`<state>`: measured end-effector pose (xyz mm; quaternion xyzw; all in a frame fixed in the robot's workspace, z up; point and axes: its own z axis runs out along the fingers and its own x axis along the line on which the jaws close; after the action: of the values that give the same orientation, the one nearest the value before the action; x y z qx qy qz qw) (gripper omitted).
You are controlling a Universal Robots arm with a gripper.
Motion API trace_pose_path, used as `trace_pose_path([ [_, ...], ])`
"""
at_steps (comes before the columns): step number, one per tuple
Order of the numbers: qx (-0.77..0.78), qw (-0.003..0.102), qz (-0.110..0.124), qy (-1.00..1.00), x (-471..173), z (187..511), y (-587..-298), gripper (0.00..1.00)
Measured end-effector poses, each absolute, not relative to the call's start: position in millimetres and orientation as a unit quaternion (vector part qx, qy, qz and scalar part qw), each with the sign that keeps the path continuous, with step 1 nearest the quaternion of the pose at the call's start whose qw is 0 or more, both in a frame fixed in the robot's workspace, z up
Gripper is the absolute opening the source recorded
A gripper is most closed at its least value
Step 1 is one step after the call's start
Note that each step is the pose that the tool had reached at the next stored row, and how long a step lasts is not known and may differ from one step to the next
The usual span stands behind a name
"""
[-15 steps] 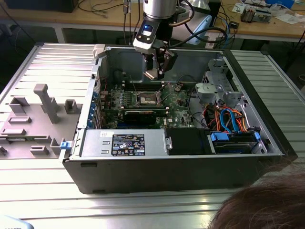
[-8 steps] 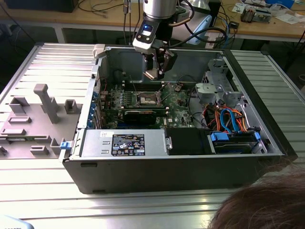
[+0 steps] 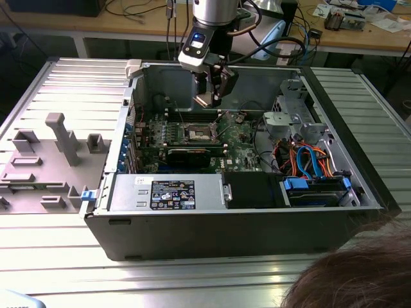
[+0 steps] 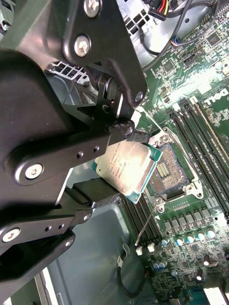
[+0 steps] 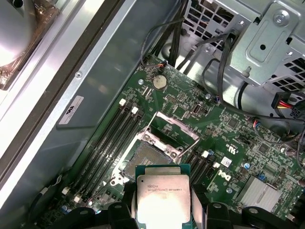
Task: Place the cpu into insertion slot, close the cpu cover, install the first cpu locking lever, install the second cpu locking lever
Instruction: 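Place the cpu into insertion slot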
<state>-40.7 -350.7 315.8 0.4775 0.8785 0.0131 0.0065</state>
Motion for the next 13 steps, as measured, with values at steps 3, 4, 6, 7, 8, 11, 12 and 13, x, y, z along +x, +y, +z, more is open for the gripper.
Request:
trace_pose_path([
  [3,0.480,0.006,0.013,0.877,-40.7,315.8,-350.7,0.55],
  [4,0.481,0.007,0.013,0.877,-40.7,315.8,-350.7,0.55],
  [6,0.482,0.007,0.013,0.876,-40.7,315.8,-350.7,0.55],
  [7,0.483,0.007,0.013,0.876,-40.7,315.8,-350.7,0.55],
  [8,0.483,0.007,0.013,0.875,-40.7,315.7,-350.7,0.55],
  [11,0.485,0.007,0.013,0.875,-40.7,315.7,-350.7,0.55],
  [12,0.486,0.007,0.013,0.874,-40.7,315.8,-350.7,0.55],
  [13,0.487,0.007,0.013,0.874,-40.7,315.7,-350.7,0.55],
])
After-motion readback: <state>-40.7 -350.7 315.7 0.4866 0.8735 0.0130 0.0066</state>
